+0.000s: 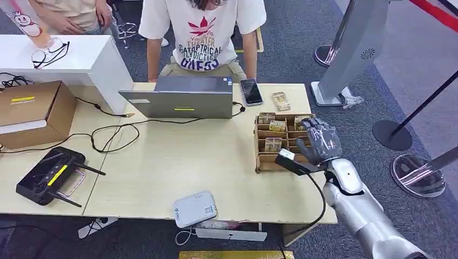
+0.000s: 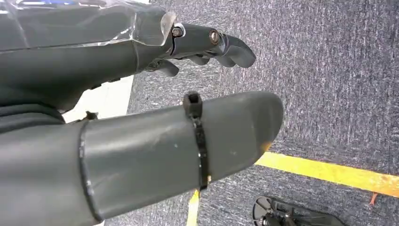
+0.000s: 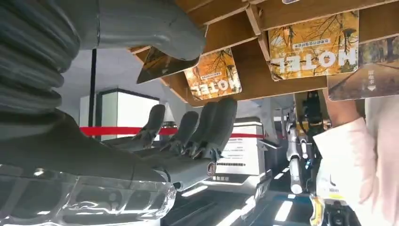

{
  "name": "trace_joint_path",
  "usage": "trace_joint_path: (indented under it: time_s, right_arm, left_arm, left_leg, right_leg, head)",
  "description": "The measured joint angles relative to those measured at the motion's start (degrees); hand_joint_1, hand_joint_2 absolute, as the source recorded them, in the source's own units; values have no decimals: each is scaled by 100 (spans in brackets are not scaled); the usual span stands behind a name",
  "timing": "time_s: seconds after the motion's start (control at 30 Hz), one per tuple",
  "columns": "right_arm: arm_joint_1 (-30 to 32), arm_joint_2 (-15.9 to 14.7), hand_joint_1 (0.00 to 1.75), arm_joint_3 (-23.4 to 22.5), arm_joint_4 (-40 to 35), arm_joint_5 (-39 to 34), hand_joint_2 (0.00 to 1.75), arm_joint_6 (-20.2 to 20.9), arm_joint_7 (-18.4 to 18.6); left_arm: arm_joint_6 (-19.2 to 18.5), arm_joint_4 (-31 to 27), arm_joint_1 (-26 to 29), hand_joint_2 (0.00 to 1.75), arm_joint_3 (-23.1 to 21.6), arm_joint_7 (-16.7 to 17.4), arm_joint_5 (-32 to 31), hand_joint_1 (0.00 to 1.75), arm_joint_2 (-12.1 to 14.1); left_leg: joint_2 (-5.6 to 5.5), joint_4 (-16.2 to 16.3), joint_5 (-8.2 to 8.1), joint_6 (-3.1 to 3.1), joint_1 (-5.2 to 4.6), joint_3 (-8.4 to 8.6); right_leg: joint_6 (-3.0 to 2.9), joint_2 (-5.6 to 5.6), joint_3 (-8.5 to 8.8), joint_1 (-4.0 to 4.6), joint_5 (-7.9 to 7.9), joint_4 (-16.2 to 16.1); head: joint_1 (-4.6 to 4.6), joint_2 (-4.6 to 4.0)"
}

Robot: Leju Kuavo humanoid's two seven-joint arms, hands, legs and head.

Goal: Pass the card to the sensor for recognition and then transmit it.

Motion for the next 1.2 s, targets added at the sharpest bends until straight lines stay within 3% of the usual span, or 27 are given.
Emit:
trace_joint_path:
  time_s: [0.03,0.07,1.2]
  right_arm:
    - [-8,0,112,7,11,0,175,6,0]
    - [-13,0,133,11,15,-2,175,9,2]
    - [185,-317,133,66,-363,-2,175,332,216]
  left_arm:
    - [-2,0,3,0,0,0,0,0,0]
    - [-2,0,5,0,0,0,0,0,0]
    - [-20,0,20,0,0,-70,-57,0,39]
  left_leg:
    - [0,0,0,0,0,0]
    - [0,0,0,0,0,0]
    - [-1,0,0,0,0,2]
  right_leg:
    - [0,0,0,0,0,0]
    - [0,0,0,0,0,0]
    - [0,-1,0,0,0,0]
  head:
    - [0,0]
    - [0,0]
    - [-2,0]
